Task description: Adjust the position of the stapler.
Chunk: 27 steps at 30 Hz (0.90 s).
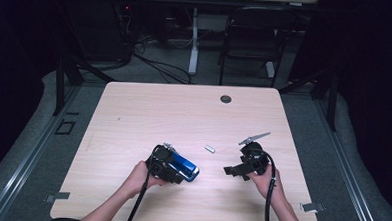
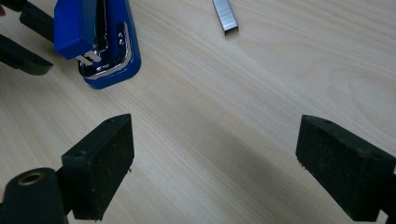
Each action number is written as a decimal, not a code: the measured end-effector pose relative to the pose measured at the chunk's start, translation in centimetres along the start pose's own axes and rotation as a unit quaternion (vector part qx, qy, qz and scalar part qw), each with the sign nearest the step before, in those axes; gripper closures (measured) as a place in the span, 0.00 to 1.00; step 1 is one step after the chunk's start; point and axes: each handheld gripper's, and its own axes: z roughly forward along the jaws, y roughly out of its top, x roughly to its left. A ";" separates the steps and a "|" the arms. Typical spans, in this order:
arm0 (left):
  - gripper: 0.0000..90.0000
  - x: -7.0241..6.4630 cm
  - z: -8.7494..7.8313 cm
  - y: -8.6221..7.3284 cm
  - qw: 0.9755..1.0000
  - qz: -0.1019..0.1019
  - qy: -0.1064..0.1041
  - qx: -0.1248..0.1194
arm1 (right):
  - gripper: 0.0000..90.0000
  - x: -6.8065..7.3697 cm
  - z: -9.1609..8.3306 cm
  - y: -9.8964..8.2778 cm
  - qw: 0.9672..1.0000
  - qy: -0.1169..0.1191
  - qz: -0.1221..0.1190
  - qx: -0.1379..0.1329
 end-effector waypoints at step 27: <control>0.18 5.8 -3.4 -0.7 0.994 0.047 0.047 -0.088 | 0.29 5.0 1.6 1.8 0.996 0.031 -0.088 -0.004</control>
